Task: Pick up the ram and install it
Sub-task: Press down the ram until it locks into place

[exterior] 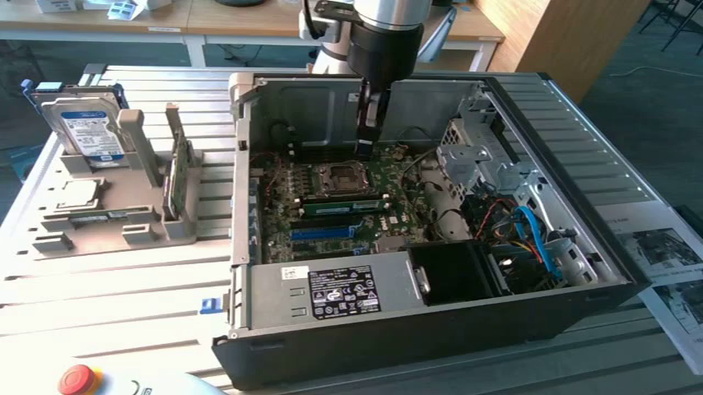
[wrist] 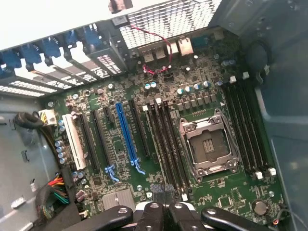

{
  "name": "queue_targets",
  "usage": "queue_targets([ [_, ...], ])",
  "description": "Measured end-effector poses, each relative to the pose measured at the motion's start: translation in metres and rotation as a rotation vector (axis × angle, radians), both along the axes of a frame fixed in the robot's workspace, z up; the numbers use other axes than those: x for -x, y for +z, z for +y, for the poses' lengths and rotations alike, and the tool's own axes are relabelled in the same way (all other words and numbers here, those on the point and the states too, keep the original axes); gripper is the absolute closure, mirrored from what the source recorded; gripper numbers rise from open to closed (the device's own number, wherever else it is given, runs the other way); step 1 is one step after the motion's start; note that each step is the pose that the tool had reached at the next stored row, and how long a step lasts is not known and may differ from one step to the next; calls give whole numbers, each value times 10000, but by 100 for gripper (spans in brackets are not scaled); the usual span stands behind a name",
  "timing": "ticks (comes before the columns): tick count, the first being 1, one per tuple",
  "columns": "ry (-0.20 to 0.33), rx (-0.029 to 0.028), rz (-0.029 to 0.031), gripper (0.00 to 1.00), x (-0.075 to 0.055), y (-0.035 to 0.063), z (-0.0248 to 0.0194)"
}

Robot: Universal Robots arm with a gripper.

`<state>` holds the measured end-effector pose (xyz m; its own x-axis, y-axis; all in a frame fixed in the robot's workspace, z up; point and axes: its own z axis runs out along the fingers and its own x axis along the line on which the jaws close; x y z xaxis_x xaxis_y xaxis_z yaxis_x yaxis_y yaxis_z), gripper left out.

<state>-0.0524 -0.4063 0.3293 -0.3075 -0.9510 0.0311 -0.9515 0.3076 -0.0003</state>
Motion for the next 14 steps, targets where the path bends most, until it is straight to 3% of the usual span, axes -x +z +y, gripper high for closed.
queue_targets([
  [14, -1464, 0, 0, 90, 0, -1, 0],
])
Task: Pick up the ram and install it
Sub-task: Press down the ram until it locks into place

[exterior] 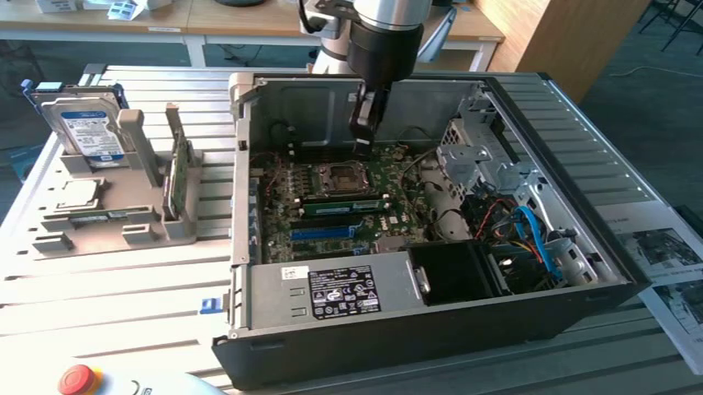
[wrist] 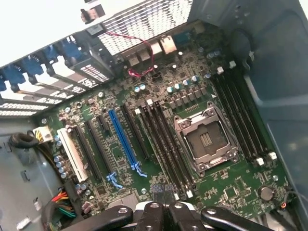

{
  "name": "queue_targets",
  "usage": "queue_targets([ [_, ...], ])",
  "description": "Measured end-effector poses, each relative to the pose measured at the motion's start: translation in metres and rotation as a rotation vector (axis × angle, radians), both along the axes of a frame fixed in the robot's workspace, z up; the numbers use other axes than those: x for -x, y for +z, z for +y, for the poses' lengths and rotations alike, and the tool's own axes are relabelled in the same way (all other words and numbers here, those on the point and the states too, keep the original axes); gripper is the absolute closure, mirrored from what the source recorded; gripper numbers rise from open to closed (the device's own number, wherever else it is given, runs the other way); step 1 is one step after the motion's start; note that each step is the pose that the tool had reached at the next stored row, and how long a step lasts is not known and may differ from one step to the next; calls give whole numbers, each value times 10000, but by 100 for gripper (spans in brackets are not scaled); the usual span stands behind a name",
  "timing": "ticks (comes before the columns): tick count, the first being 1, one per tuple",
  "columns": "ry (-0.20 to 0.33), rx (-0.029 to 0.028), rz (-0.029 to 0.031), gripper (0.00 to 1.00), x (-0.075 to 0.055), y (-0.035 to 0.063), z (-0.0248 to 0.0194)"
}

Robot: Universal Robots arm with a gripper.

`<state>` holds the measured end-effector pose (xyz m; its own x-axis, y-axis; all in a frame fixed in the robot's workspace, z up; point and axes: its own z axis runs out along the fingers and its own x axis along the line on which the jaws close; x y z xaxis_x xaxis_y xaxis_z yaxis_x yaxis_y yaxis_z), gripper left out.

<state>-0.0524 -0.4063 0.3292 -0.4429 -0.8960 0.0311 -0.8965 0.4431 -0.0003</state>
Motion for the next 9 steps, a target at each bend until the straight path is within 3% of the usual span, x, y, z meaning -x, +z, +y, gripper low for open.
queue_targets([
  [9, -998, 0, 0, 90, 0, 0, 0],
])
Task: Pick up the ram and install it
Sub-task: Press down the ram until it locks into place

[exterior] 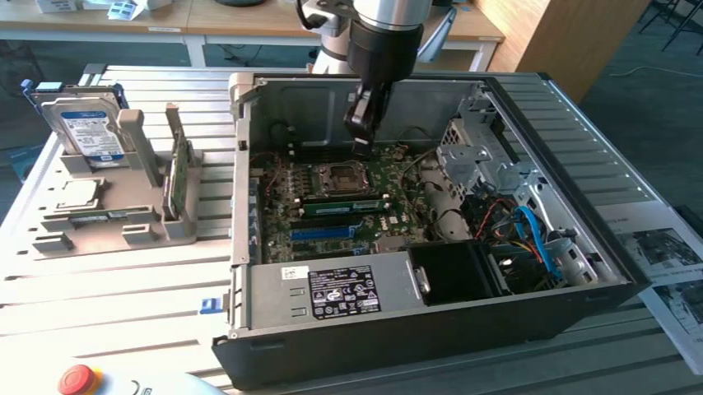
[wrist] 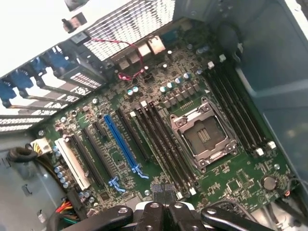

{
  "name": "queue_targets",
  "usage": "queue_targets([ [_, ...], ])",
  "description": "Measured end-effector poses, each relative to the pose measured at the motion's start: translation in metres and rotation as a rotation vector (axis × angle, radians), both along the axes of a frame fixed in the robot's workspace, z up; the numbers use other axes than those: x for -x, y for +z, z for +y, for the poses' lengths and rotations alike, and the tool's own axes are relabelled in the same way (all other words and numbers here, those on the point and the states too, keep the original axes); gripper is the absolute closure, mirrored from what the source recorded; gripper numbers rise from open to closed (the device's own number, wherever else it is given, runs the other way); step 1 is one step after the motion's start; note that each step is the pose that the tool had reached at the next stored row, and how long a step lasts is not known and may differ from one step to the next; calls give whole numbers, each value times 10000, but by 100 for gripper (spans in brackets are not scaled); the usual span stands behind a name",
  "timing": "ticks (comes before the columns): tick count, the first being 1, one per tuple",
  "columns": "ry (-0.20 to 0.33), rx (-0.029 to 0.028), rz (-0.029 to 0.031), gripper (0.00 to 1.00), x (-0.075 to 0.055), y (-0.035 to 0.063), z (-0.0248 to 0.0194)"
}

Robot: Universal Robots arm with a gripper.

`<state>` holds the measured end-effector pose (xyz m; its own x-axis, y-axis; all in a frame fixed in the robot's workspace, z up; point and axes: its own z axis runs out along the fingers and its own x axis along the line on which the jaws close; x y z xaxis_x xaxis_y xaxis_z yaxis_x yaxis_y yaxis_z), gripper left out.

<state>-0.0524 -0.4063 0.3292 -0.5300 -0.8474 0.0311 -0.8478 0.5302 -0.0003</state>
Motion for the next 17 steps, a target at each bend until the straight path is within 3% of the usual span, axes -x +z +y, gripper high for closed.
queue_targets([
  [17, -1983, 1, 0, 90, 0, 0, 0],
])
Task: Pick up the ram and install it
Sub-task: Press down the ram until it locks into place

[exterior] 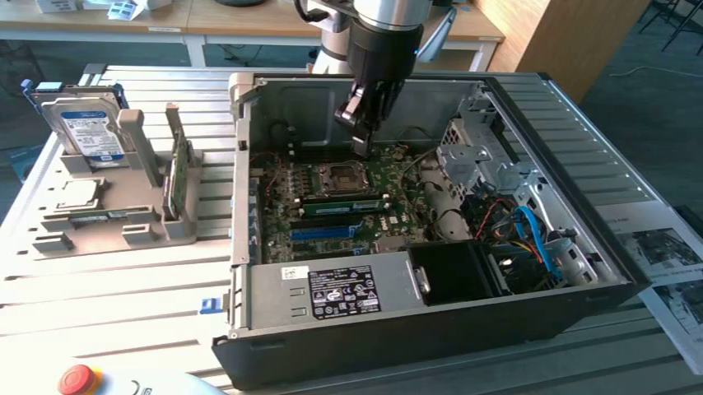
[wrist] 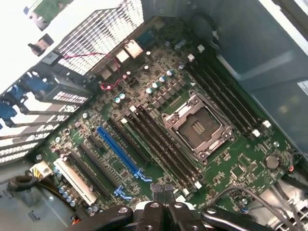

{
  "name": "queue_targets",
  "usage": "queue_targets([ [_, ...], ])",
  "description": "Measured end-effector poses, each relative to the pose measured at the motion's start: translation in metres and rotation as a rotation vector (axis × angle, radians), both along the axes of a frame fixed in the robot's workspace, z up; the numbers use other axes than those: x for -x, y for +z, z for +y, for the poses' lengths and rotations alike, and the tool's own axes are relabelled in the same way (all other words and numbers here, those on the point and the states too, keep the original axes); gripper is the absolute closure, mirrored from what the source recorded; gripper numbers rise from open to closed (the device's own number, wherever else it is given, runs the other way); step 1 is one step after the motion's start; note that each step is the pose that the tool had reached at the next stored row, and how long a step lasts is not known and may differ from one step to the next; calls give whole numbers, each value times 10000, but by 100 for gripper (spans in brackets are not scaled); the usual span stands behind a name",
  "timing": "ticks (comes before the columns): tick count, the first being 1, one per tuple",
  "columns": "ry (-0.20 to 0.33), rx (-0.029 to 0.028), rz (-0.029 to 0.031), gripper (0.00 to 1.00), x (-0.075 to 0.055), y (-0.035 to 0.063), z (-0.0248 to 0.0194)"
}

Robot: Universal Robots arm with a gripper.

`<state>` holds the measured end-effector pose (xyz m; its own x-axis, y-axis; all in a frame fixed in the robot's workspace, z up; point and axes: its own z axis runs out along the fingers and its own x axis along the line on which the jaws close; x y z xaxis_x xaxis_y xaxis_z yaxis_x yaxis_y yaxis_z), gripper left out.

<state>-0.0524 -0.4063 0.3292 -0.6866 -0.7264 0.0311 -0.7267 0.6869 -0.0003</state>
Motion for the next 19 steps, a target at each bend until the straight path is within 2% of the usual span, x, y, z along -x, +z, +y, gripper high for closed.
queue_targets([
  [19, -2327, 0, 0, 90, 0, 0, 0],
])
